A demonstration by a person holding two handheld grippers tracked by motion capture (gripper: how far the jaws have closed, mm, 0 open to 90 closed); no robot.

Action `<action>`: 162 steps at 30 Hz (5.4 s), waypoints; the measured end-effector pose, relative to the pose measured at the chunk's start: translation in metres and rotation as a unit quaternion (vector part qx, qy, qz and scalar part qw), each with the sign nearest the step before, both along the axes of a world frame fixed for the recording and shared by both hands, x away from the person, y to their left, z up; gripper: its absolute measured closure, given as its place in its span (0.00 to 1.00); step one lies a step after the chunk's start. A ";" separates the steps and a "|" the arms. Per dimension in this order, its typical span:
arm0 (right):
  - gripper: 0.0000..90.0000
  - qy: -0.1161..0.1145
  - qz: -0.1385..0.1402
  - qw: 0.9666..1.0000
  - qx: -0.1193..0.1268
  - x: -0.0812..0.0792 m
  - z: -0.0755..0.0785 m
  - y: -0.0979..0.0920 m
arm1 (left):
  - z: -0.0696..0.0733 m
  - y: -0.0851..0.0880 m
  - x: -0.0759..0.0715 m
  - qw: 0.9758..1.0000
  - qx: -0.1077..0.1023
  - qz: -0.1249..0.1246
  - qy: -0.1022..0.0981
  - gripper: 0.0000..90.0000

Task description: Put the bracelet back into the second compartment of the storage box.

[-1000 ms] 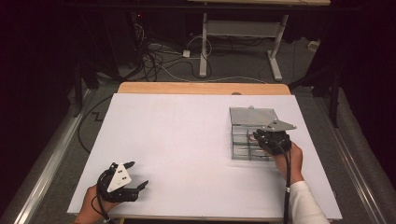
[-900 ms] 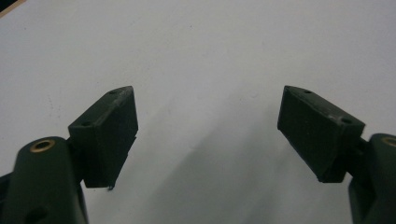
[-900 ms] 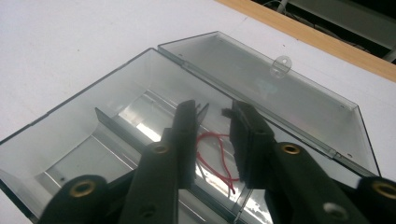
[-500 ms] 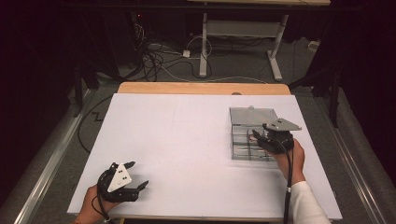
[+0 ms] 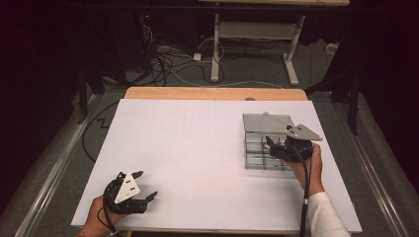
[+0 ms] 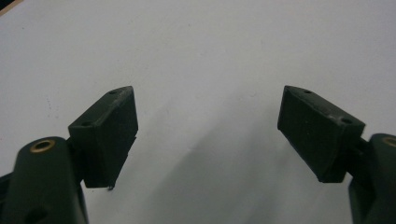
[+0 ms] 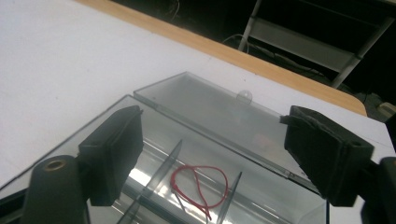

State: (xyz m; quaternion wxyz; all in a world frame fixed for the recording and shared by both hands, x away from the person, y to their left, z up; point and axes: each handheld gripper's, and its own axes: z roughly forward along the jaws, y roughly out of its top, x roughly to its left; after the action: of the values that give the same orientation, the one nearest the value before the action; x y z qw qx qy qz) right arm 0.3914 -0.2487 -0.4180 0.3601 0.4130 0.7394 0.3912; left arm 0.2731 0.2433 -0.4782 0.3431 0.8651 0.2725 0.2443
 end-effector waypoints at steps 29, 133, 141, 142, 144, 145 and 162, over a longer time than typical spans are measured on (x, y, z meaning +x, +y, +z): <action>0.19 -0.014 0.054 0.998 0.015 -0.019 0.017 0.009 | 0.001 0.000 -0.001 1.000 0.002 -0.001 0.000 0.21; 0.21 -0.003 0.131 0.991 -0.030 -0.130 -0.050 -0.073 | -0.004 -0.015 0.004 1.000 0.028 -0.001 0.007 0.21; 0.21 -0.009 0.128 0.991 -0.032 -0.131 -0.047 -0.070 | -0.004 -0.013 0.001 1.000 0.029 -0.005 0.003 0.21; 0.21 -0.011 0.128 0.991 -0.034 -0.132 -0.046 -0.070 | -0.004 -0.013 0.001 1.000 0.030 -0.005 0.004 0.21; 0.21 -0.015 0.128 0.991 -0.030 -0.132 -0.045 -0.069 | -0.003 -0.013 0.000 1.000 0.028 -0.005 0.003 0.21; 0.21 -0.015 0.126 0.992 -0.030 -0.132 -0.044 -0.069 | -0.003 -0.013 0.000 1.000 0.029 -0.006 0.002 0.21; 0.21 -0.015 0.125 0.992 -0.031 -0.131 -0.044 -0.068 | -0.004 -0.015 0.000 0.999 0.031 -0.006 0.005 0.21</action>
State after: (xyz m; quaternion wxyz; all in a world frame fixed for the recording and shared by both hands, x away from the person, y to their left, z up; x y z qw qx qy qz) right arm 0.2606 -0.3171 -0.4617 0.3323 0.3003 0.7914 0.4160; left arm 0.2734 0.2285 -0.4824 0.3161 0.8781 0.2612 0.2467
